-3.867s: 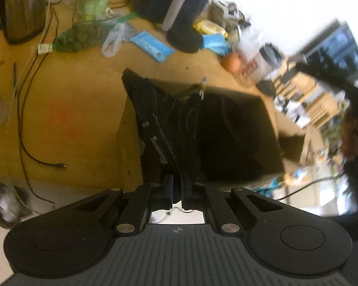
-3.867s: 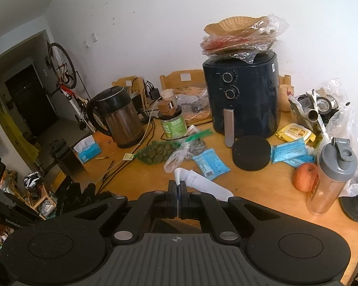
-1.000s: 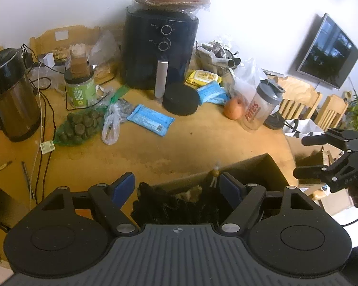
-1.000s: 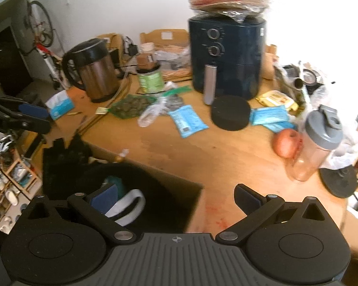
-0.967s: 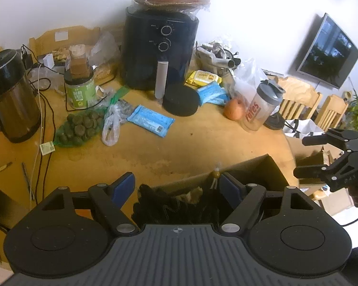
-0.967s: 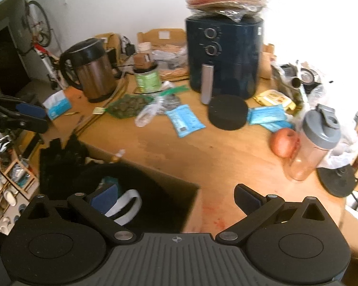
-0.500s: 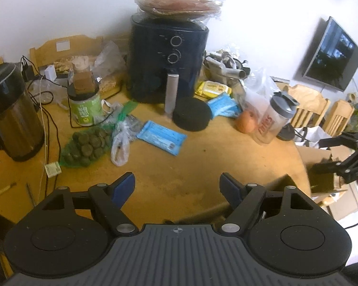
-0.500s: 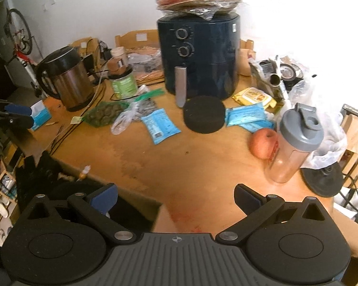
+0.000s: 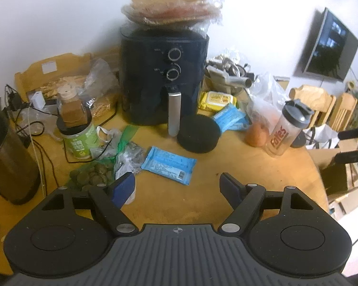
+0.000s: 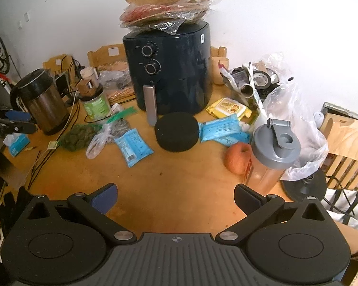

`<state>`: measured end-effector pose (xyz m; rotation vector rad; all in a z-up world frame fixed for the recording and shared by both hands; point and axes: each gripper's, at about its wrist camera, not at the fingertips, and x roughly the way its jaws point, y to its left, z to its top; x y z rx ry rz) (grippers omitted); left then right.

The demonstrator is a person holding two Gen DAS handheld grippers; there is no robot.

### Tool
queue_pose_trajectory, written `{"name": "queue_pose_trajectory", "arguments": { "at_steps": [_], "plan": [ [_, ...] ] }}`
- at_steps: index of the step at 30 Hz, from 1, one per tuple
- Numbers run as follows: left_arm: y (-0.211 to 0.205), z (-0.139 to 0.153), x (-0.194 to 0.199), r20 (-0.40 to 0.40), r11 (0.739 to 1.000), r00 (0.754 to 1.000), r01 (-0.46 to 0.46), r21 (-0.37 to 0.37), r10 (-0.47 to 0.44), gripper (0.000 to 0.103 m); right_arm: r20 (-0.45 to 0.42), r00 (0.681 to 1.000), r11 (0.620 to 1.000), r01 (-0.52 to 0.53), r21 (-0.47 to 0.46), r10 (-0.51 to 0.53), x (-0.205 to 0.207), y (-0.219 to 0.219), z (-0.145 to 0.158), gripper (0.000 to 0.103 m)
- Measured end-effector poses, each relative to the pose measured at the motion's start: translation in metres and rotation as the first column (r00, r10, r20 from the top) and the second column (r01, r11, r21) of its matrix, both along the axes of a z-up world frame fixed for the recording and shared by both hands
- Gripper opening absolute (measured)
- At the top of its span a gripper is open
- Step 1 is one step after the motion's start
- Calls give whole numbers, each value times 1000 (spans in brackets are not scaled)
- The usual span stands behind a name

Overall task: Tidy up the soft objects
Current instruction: 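Reach the left gripper to the blue wet-wipe packet and close on it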

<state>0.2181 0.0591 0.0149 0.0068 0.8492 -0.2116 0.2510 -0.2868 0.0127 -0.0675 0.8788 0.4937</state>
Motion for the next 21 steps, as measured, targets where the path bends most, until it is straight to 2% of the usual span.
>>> {"name": "queue_pose_trajectory", "arguments": {
  "at_steps": [9, 21],
  "plan": [
    [-6, -40, 33, -79, 996, 995, 69, 52, -64, 78, -13, 999, 999, 37, -4, -37, 7, 9, -13, 103],
    [-11, -91, 75, -178, 996, 980, 90, 27, -84, 78, -39, 997, 998, 65, -17, -66, 3, 21, -26, 103]
  ]
}}
